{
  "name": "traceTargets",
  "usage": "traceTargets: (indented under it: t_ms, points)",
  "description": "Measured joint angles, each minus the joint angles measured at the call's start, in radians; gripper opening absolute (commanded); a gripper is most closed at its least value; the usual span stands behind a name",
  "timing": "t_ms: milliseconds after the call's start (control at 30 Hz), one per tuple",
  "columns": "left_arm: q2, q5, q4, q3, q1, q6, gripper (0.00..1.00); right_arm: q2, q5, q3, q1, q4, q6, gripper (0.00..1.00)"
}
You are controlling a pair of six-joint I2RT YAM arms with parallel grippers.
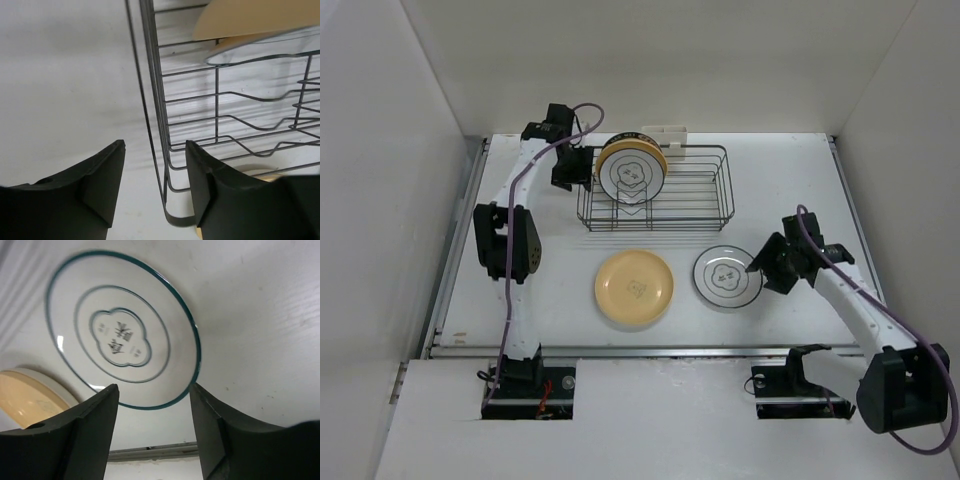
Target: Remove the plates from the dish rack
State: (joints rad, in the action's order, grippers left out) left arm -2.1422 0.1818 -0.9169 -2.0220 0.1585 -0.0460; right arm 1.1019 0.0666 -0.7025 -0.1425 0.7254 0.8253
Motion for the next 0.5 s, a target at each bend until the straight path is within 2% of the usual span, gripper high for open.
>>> traceTargets:
  t_ms: [133,267,367,433,500]
  points:
    - [0.095,-0.058,0.055,0.000,0.056,0.106,0.52,-0.017,-0.053,-0.122,-0.003,0.024,-0.031,0.70]
    - [0.180,-0.063,0.106,-0.003,0.141,0.269,0.49,0.018,-0.104,-0.258,-0.020,0.031,-0.073,0.71]
    - [0.187,-0.060,0.142,-0.018,0.201,0.382,0.49,0.079,-0.111,-0.349,-0.040,0.007,-0.129,0.67]
    - [0.175,-0.069,0.163,-0.019,0.223,0.419,0.43,0.126,-0.083,-0.398,-0.064,-0.033,-0.193,0.67]
    - [0.155,-0.096,0.184,-0.026,0.230,0.427,0.41,0.191,-0.051,-0.470,-0.109,-0.072,-0.273,0.67]
